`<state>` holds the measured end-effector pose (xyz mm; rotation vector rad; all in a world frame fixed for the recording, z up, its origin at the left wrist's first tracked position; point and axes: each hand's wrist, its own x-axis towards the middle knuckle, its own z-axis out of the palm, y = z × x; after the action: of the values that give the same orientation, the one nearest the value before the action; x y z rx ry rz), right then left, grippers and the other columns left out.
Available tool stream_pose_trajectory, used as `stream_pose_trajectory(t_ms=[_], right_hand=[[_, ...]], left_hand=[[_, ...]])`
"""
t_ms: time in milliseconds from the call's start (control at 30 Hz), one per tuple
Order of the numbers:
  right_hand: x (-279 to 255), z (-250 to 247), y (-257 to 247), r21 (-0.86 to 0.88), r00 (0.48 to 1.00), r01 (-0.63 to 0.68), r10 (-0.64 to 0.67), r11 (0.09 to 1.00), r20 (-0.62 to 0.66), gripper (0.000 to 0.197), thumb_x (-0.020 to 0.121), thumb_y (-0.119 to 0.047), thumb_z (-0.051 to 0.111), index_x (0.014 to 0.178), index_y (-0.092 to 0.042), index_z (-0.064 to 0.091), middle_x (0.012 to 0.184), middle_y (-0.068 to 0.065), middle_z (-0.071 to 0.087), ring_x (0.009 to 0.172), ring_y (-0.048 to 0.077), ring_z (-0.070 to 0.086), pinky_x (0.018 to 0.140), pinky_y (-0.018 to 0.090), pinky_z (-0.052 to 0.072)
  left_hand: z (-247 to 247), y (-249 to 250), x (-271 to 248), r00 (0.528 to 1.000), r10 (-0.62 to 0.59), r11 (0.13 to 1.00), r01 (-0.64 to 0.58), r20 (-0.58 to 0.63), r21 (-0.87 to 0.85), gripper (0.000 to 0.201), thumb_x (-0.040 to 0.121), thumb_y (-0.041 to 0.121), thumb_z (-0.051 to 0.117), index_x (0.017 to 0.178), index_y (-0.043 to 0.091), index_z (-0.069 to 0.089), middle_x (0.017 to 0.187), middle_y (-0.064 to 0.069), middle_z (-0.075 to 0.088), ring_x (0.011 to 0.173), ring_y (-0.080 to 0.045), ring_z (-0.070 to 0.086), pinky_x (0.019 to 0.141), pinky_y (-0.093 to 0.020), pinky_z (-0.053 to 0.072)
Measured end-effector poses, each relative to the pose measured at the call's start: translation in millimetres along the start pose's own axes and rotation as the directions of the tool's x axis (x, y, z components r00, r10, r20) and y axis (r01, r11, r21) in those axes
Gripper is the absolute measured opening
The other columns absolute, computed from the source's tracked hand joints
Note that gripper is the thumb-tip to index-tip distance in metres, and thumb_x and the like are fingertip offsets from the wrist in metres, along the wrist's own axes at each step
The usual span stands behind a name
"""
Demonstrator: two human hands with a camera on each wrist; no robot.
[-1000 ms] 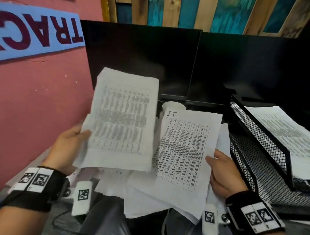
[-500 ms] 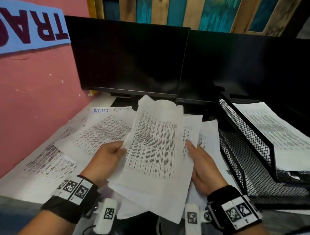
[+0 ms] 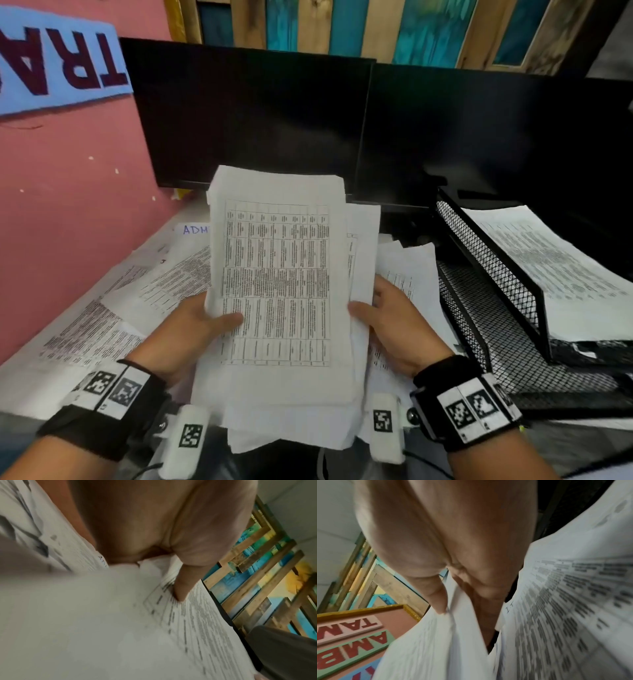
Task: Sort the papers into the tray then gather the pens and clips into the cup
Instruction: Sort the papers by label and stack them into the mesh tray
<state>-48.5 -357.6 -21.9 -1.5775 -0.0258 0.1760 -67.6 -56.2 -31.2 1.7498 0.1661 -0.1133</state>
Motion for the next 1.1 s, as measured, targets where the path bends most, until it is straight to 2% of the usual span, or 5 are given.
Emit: stream_pose_trajectory(t_ms=[200, 433, 633, 767, 1100], right_hand=[[-2, -59, -3, 0.057, 0.885, -0.080, 0.098, 0.995, -0.455, 0.042, 0.100, -0.011, 0.066, 0.138, -0.027, 0.063, 0.152, -0.001, 0.048, 0.137, 0.017, 0.047, 0.106, 0.037, 0.037], [-6, -71, 11, 0.213, 0.844, -0.146, 0.234, 0.966, -0.483, 0.030, 0.097, -0.007, 0.067, 0.119, -0.026, 0.069, 0.135, 0.030, 0.063, 0.105, 0.034, 0.068, 0.095, 0.043, 0.055], [4, -63, 16, 0.268, 0.839, -0.096, 0.223, 0.959, -0.496, 0.061, 0.093, 0.005, 0.070, 0.146, -0.016, 0.047, 0.123, 0.015, 0.073, 0.111, 0.037, 0.073, 0.100, 0.055, 0.058], [4, -51, 23, 0.048, 0.918, -0.210, 0.214, 0.977, -0.334, 0.028, 0.095, 0.008, 0.065, 0.119, -0.003, 0.073, 0.097, 0.013, 0.082, 0.077, 0.024, 0.081, 0.066, 0.037, 0.065], [-10, -75, -70, -0.165, 0.859, 0.225, -0.276, 0.960, -0.432, 0.032, 0.101, -0.007, 0.055, 0.126, -0.020, 0.071, 0.121, 0.003, 0.078, 0.111, 0.028, 0.076, 0.100, 0.058, 0.057]], left_hand=[[-6, -7, 7, 0.984, -0.017, 0.996, 0.032, -0.178, 0.079, 0.009, 0.092, 0.008, 0.079, 0.094, 0.004, 0.071, 0.076, -0.007, 0.079, 0.083, -0.041, 0.074, 0.091, -0.058, 0.059], [2, -11, 14, 0.975, -0.068, 0.997, 0.074, -0.214, 0.021, 0.013, 0.090, -0.004, 0.076, 0.099, 0.003, 0.069, 0.077, -0.011, 0.080, 0.072, -0.031, 0.076, 0.075, -0.042, 0.058], [1, -21, 16, 0.982, -0.094, 0.992, 0.106, -0.166, 0.064, 0.015, 0.089, -0.004, 0.076, 0.093, 0.000, 0.063, 0.075, -0.018, 0.061, 0.075, -0.033, 0.060, 0.077, -0.049, 0.053], [2, -27, 15, 0.981, -0.101, 0.995, 0.102, -0.166, 0.001, 0.018, 0.096, -0.007, 0.066, 0.084, 0.007, 0.065, 0.062, -0.003, 0.067, 0.072, -0.031, 0.062, 0.075, -0.041, 0.050], [-9, -28, 17, 0.974, -0.101, 0.992, 0.082, -0.201, -0.099, 0.023, 0.107, 0.007, 0.056, 0.104, 0.020, 0.075, 0.095, -0.008, 0.083, 0.098, -0.039, 0.076, 0.098, -0.062, 0.056]])
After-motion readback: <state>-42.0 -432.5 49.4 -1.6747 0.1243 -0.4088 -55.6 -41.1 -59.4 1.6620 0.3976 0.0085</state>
